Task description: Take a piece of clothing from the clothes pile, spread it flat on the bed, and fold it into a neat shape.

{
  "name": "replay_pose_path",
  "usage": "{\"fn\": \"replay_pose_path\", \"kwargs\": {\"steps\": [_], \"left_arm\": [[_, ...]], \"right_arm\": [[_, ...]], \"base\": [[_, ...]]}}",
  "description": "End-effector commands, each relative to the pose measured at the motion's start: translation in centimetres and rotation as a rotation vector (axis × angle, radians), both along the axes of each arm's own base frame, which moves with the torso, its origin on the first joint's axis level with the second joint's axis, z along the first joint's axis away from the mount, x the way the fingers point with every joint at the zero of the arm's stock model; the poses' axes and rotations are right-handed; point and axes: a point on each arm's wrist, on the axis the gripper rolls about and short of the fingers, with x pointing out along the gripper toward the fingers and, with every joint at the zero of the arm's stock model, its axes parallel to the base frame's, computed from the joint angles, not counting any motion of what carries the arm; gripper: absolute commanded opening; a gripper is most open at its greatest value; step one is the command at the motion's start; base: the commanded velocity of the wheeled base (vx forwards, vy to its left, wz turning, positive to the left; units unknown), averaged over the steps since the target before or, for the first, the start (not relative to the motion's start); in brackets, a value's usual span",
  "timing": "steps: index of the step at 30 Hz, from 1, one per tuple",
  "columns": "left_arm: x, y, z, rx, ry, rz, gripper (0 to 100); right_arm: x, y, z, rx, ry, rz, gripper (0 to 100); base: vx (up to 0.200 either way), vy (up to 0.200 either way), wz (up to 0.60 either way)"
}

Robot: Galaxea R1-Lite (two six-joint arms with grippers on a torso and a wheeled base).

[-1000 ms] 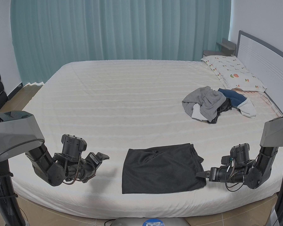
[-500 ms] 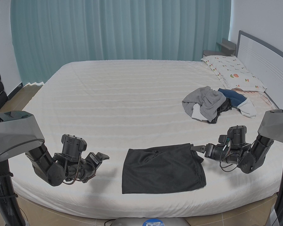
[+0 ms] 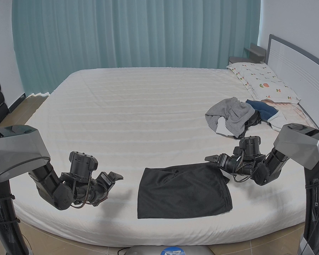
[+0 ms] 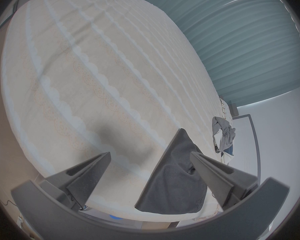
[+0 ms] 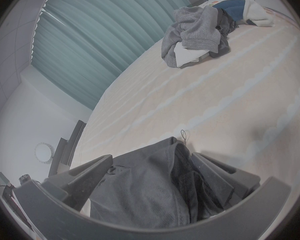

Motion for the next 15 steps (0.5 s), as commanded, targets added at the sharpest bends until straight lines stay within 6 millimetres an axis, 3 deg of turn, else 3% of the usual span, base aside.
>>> {"fn": "replay_pose_path", "kwargs": {"steps": [1,15], "left_arm": [[0.0,0.0,-0.1,0.000,0.002,0.000,100],[0.0,0.0,-0.1,0.001,0.001,-0.001,100]], "right_arm": [[0.6,0.2,-1.1,-0.001,0.011,0.000,0],[1.3,-1.0,0.2,0.058,0.050,-0.112,0]], "base": [[0.000,0.000,0.00],[0.000,0.000,0.00]]}}
